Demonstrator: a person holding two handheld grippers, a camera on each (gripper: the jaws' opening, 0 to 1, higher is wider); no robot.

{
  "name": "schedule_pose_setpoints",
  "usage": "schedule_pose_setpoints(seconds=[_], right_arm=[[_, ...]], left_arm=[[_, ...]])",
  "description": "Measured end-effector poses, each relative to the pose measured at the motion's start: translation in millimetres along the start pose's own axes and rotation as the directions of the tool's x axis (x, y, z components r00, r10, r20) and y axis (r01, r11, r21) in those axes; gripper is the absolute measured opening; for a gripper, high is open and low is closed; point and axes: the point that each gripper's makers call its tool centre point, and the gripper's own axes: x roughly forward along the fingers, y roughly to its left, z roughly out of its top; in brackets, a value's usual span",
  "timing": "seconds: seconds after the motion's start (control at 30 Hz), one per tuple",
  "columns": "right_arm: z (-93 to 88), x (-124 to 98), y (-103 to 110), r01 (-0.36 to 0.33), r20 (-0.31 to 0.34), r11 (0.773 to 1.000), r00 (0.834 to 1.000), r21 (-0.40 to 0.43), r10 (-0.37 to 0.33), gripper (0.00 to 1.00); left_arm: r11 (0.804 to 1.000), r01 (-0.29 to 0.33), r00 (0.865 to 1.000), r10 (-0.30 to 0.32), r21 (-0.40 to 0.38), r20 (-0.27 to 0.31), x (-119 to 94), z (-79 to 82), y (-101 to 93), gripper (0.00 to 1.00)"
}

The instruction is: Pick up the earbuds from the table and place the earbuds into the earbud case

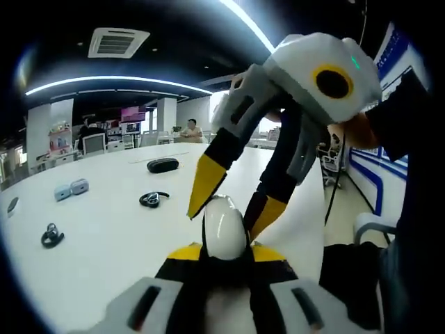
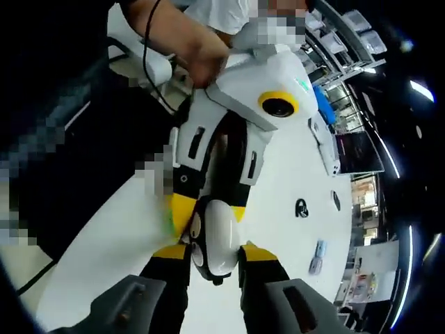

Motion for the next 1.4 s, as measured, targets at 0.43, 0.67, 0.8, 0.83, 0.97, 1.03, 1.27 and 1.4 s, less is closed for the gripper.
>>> schedule_pose_setpoints(seconds=[0.43,0.67,0.8,0.83,0.97,1.03,1.27,1.4], right_arm=[[-7.3,-8,-3,-0.009,0.155,0.972,0.988,0.234,-0.028,0.24],[-7.9,-9,-3,-0.102,0.322,0.914,0.946,0.393,-0.033,0.24],[-9.4,-8,-3,-0.172,0.402,0.867,0.915,0.468,-0.035,0.24],[-8.6,-8,-3,-0.189,0.421,0.855,0.907,0.483,-0.037,0.24],[-2.7,-10,-4,-0.255,0.502,0.810,0.863,0.528,-0.055,0.25],[-0.4,-14,-2,-0.298,0.545,0.788,0.836,0.539,-0.057,0.23],[1.3,-16,0,-0.353,0.617,0.736,0.779,0.578,-0.111,0.21],[3.8,-14,1,-0.377,0.638,0.713,0.759,0.592,-0.128,0.22]], left_arm=[[1.000,0.008,1.000,-0.008,0.000,0.001,-1,0.2,-1.0,0.25],[1.000,0.015,1.000,-0.015,0.002,0.002,-2,0.2,-1.1,0.25],[1.000,0.016,1.000,-0.016,0.000,0.003,-2,0.3,-0.9,0.25],[1.000,0.016,1.000,-0.016,0.000,0.002,-2,0.3,-0.8,0.24],[1.000,0.020,1.000,-0.020,0.000,0.002,-2,0.3,-0.5,0.24],[1.000,0.021,1.000,-0.021,-0.005,0.003,-2,0.3,0.0,0.24],[0.999,0.031,1.000,-0.030,-0.019,0.004,-1,0.4,0.2,0.24],[0.999,0.035,0.999,-0.035,-0.020,0.004,-1,0.5,0.2,0.25]])
